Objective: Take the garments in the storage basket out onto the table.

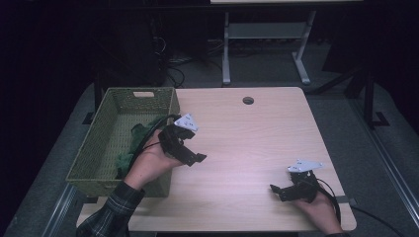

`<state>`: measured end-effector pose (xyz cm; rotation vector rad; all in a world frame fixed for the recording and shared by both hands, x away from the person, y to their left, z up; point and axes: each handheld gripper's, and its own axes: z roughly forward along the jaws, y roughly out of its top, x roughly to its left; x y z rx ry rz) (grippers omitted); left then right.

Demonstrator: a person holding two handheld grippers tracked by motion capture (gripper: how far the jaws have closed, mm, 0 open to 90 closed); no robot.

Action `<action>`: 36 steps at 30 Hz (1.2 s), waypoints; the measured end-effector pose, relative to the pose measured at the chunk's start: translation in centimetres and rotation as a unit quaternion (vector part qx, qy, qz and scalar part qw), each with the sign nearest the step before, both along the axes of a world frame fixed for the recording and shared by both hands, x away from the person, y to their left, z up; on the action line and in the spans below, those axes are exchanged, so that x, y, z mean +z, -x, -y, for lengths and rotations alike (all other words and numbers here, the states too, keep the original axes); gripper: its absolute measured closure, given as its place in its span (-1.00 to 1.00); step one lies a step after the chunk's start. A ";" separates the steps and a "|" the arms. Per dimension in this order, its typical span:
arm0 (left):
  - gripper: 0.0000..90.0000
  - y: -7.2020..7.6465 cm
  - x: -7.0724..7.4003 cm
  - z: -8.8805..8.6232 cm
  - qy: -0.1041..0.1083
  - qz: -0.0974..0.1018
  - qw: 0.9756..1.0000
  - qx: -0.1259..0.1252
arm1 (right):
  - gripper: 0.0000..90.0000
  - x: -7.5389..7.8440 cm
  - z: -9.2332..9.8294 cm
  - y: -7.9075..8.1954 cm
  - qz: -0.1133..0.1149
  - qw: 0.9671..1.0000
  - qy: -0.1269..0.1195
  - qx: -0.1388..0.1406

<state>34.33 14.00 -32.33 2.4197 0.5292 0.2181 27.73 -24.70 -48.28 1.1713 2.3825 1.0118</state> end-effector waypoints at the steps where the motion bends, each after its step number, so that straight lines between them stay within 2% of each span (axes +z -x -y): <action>1: -0.71 -0.1 0.1 -0.1 -0.002 0.003 1.000 -0.001 | -0.95 0.0 0.0 0.0 0.000 1.000 0.000 0.000; 12: -0.71 -0.9 1.0 -2.5 -0.010 0.008 0.999 0.034 | -0.94 0.0 0.0 0.0 0.000 1.000 0.000 0.000; 21: -0.70 -1.6 1.5 -4.7 -0.014 0.013 0.997 0.069 | -0.94 0.0 0.0 0.0 0.000 1.000 0.000 0.000; 36: -0.70 -2.8 1.7 -9.2 -0.025 0.012 0.990 0.135 | -0.94 0.0 0.0 0.0 0.000 1.000 0.001 0.000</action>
